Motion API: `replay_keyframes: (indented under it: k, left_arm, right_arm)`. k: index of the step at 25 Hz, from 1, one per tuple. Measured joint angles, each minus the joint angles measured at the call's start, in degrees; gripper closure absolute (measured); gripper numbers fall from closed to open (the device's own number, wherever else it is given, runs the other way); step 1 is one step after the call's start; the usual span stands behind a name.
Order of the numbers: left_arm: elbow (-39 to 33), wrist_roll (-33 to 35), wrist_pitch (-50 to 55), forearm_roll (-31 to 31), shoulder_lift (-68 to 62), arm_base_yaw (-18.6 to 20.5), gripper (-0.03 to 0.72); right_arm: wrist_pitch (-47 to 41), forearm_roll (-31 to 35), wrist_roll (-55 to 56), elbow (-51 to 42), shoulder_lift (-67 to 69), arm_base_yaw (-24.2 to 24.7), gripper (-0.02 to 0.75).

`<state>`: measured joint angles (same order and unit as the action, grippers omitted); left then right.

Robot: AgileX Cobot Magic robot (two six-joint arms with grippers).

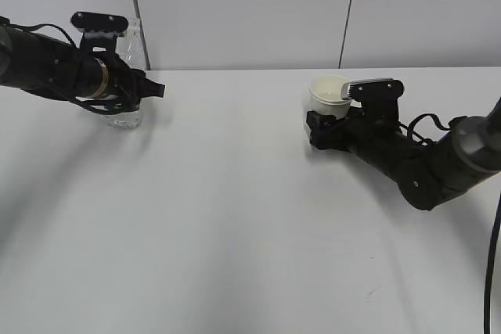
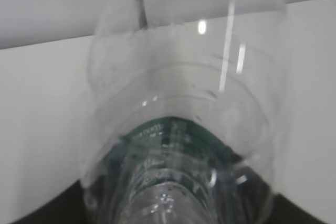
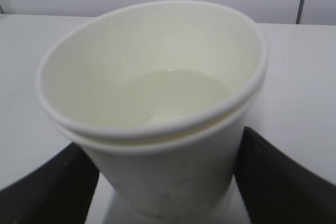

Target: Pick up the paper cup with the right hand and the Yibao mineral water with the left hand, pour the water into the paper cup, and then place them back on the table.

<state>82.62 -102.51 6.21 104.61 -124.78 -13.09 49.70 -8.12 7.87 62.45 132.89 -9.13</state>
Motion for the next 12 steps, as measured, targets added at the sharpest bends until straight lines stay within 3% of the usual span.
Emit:
replay_keyframes:
  k: [12]
  left_arm:
    - [0.0, 0.0, 0.0, 0.0, 0.0, 0.0, 0.352]
  right_arm:
    - [1.5, 0.0, 0.0, -6.8, -4.5, 0.0, 0.143]
